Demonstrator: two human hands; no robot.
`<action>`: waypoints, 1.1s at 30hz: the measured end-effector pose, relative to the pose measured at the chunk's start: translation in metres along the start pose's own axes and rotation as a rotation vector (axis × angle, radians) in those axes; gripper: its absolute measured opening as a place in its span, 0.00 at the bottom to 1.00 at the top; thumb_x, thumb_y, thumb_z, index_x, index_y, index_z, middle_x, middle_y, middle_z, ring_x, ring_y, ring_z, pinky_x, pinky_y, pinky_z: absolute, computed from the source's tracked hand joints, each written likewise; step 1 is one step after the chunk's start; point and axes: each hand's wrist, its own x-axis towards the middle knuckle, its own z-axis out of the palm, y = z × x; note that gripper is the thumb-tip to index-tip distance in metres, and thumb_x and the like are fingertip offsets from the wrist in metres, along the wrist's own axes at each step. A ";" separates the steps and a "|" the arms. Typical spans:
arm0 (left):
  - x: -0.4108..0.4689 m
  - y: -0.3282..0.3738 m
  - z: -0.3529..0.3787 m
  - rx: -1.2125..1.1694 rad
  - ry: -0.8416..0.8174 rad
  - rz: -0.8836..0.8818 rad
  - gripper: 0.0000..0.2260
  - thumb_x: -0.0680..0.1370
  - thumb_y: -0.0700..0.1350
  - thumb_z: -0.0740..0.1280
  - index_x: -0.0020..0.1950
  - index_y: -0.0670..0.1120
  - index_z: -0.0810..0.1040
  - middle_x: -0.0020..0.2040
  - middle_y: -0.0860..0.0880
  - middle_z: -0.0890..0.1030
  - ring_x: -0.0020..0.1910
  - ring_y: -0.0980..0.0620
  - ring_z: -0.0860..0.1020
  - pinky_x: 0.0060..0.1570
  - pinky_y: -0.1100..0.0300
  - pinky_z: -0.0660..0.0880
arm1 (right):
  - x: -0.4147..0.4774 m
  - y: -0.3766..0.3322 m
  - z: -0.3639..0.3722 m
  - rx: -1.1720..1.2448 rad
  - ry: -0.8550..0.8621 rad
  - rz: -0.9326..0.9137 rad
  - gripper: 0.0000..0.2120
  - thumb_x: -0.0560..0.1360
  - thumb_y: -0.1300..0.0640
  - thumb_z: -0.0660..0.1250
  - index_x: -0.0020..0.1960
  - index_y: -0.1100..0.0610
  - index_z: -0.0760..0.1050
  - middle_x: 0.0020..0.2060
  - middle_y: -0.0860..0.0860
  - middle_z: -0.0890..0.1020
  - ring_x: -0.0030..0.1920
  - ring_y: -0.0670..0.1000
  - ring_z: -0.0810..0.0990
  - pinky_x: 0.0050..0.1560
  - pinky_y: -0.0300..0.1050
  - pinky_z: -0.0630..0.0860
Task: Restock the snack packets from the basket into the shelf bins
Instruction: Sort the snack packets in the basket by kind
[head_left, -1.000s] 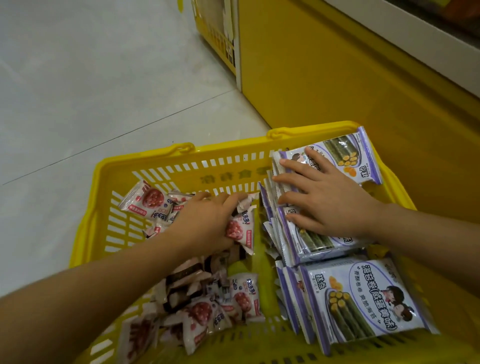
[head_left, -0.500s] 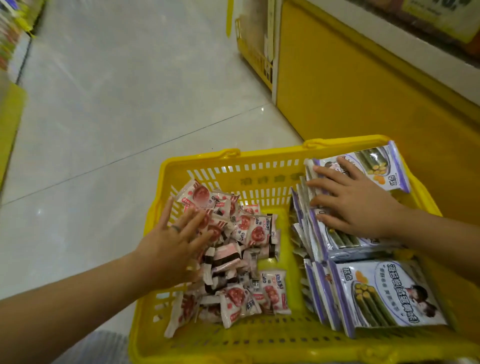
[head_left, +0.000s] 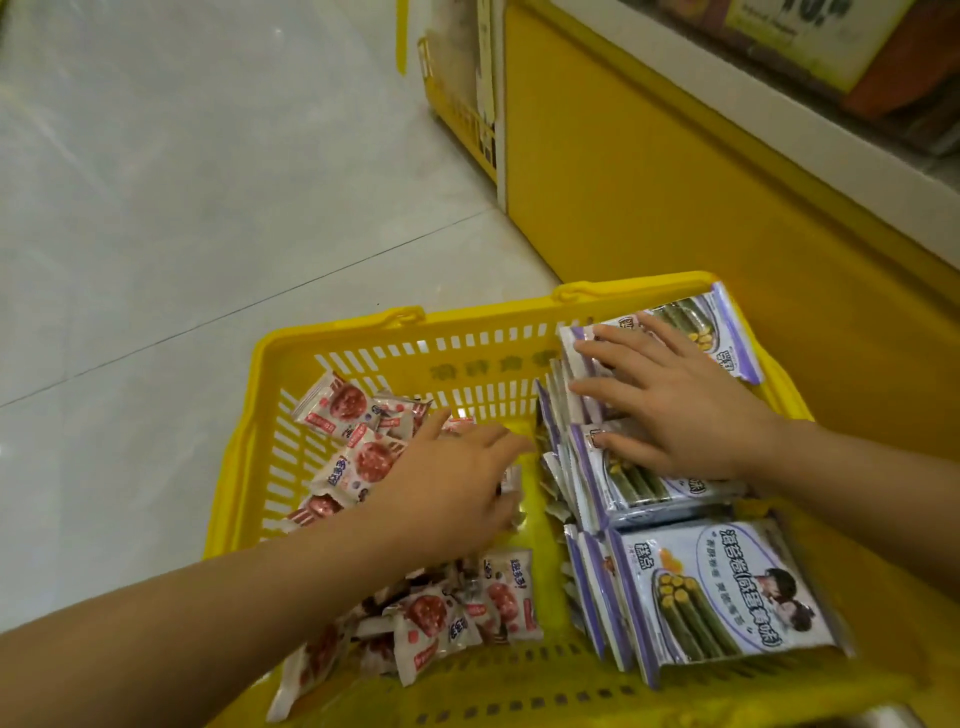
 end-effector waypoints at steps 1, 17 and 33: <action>0.013 0.004 -0.005 -0.138 0.079 -0.052 0.21 0.79 0.56 0.60 0.72 0.58 0.63 0.70 0.54 0.70 0.67 0.52 0.70 0.73 0.45 0.55 | -0.002 0.002 -0.003 0.007 0.000 0.029 0.26 0.75 0.38 0.58 0.68 0.50 0.72 0.71 0.56 0.69 0.73 0.58 0.64 0.73 0.63 0.58; 0.085 0.041 -0.004 -1.392 0.453 -0.384 0.24 0.77 0.52 0.66 0.72 0.52 0.64 0.57 0.57 0.75 0.44 0.70 0.79 0.34 0.73 0.74 | -0.015 0.029 -0.022 0.225 0.011 0.371 0.39 0.65 0.37 0.66 0.73 0.47 0.61 0.59 0.49 0.72 0.60 0.52 0.71 0.59 0.49 0.67; 0.061 -0.004 -0.021 -1.343 0.770 -0.395 0.08 0.81 0.46 0.60 0.53 0.57 0.76 0.48 0.55 0.84 0.48 0.54 0.83 0.45 0.58 0.78 | -0.005 -0.004 -0.019 0.434 -0.264 0.157 0.33 0.71 0.37 0.68 0.72 0.46 0.63 0.64 0.44 0.72 0.63 0.46 0.70 0.61 0.42 0.67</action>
